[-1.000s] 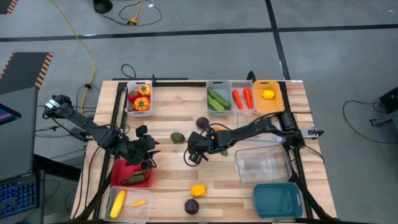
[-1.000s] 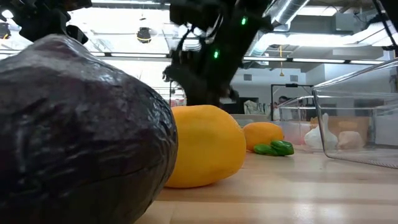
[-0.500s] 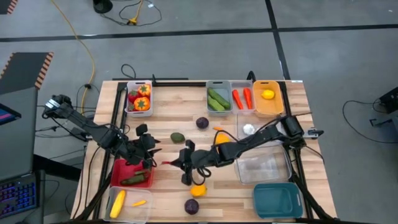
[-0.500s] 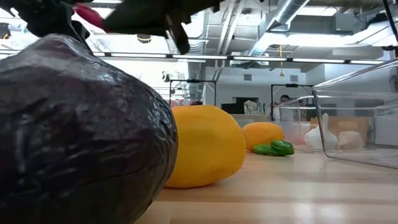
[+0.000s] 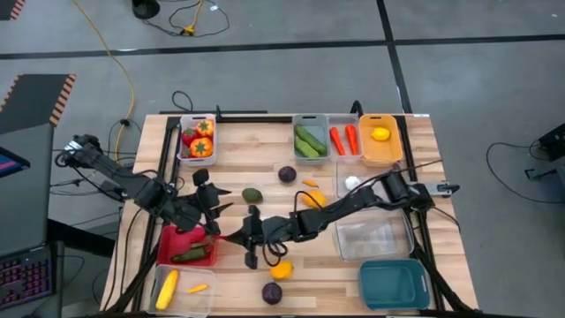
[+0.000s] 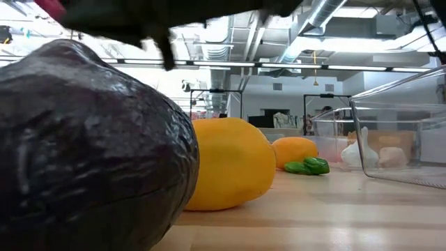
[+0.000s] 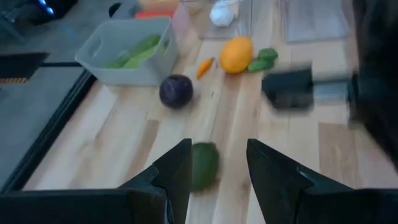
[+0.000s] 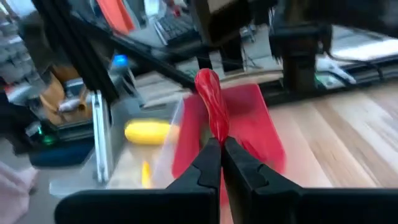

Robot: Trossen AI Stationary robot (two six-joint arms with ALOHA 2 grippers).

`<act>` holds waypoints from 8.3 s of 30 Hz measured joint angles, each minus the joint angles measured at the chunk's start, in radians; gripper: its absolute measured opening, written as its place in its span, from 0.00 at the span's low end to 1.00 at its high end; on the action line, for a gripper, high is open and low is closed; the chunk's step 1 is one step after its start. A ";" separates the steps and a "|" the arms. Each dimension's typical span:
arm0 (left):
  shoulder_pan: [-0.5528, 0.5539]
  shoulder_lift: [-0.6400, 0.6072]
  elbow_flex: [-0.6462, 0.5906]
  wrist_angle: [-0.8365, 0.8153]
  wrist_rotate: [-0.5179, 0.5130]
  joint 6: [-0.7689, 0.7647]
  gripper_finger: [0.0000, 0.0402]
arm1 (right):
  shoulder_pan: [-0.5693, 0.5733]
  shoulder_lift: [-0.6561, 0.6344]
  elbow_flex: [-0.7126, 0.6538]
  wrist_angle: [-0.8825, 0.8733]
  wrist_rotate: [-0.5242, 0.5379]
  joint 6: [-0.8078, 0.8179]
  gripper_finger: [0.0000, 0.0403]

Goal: Sort produce into baskets
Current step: Put the red chili pepper into the red bin, then put the top yellow lemon into the yellow bin, then put the yellow chili pepper into the red bin

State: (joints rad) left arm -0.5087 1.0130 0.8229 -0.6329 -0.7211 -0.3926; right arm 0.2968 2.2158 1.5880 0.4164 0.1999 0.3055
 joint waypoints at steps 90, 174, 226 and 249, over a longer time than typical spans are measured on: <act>0.313 0.003 0.050 0.086 0.194 -0.035 0.79 | -0.162 -0.681 -0.330 -1.070 0.116 0.088 0.42; 0.317 0.003 0.050 0.083 0.194 -0.038 0.79 | -0.287 -0.221 -0.103 -1.467 -0.104 -0.145 0.67; 0.317 0.003 0.050 0.070 0.192 -0.038 0.79 | -1.040 -0.870 -0.400 -1.751 0.273 -0.156 0.78; 0.317 0.003 0.050 0.070 0.191 -0.038 0.79 | -0.956 -0.881 -0.399 -1.706 0.168 -0.154 0.97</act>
State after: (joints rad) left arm -0.1921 1.0164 0.8727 -0.5625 -0.5297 -0.4301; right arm -0.6592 1.3352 1.1892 -1.2897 0.3675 0.1513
